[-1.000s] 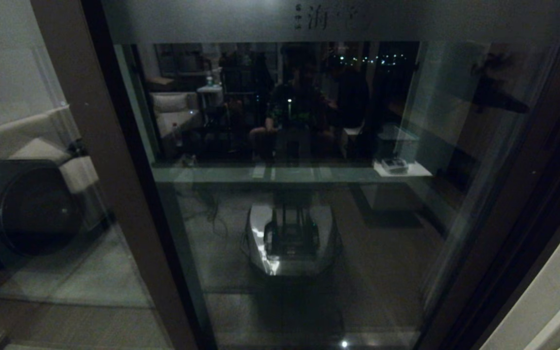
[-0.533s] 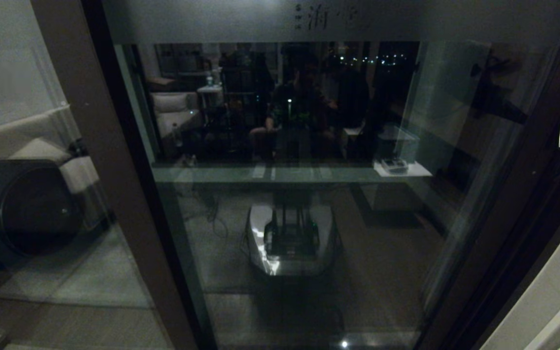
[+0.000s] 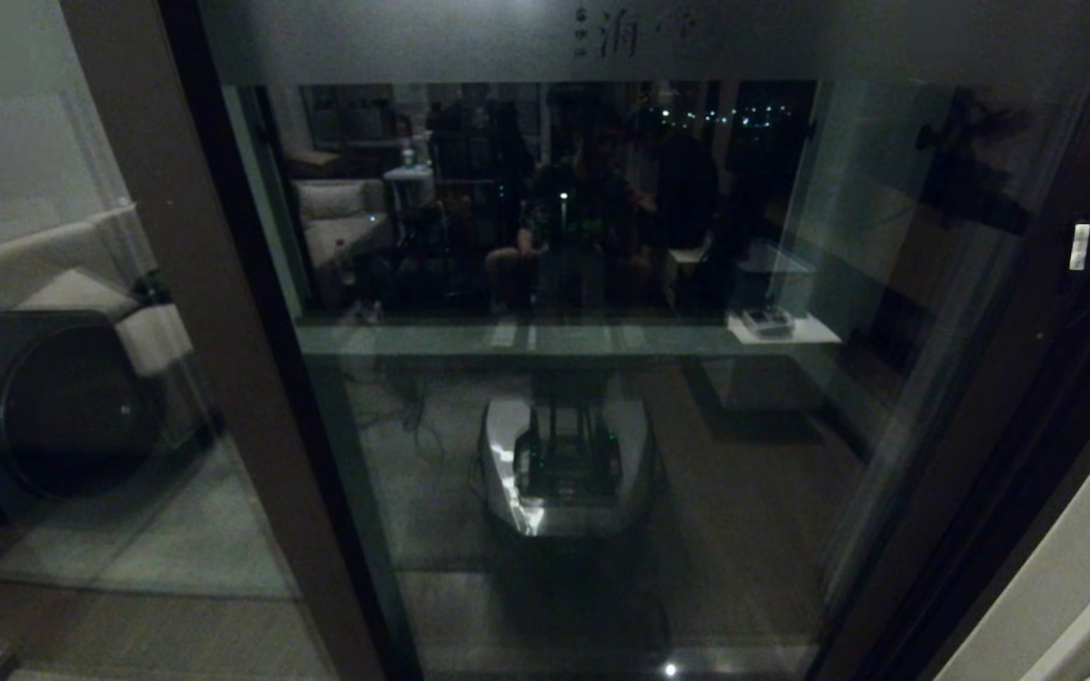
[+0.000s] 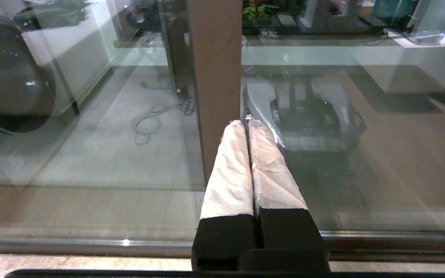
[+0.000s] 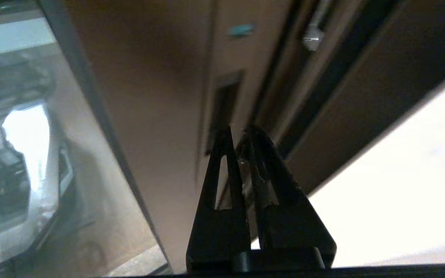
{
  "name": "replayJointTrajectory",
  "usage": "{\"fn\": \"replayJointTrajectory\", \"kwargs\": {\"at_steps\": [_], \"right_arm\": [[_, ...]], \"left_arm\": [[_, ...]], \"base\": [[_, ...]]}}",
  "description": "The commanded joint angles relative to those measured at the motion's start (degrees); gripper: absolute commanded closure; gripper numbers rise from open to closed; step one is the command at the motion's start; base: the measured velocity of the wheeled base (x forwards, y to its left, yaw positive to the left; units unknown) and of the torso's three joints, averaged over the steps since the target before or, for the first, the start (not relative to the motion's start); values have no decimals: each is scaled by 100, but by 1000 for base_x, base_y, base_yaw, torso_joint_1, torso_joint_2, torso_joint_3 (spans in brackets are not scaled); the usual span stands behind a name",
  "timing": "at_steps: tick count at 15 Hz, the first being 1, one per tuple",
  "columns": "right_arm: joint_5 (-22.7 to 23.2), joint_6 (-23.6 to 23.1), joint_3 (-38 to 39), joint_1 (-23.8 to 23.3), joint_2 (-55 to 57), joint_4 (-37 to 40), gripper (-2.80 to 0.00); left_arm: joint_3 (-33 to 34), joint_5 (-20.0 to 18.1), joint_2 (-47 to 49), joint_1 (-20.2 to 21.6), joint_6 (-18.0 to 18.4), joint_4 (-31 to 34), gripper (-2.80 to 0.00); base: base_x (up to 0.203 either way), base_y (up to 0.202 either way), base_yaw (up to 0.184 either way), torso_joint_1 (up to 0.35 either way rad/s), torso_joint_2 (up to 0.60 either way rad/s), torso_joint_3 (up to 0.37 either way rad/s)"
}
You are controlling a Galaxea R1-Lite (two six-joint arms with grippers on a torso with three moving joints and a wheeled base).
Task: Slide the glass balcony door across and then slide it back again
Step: Close the slid door
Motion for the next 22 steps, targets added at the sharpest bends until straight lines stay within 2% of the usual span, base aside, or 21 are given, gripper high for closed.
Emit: {"fn": "replayJointTrajectory", "kwargs": {"at_steps": [1,10,22], "right_arm": [[7,10,-134,2,225,1,0],[-1,189,-480,-16,736,-35,0],[-37,180,-523,-120,859,-183,0]], "left_arm": [[0,0,-1,1,3,-1,0],[0,0,-1,1,3,-1,0],[0,0,-1,1,3,-1,0]], "base": [[0,0,0,0,0,0],[0,0,0,0,0,0],[0,0,0,0,0,0]]}}
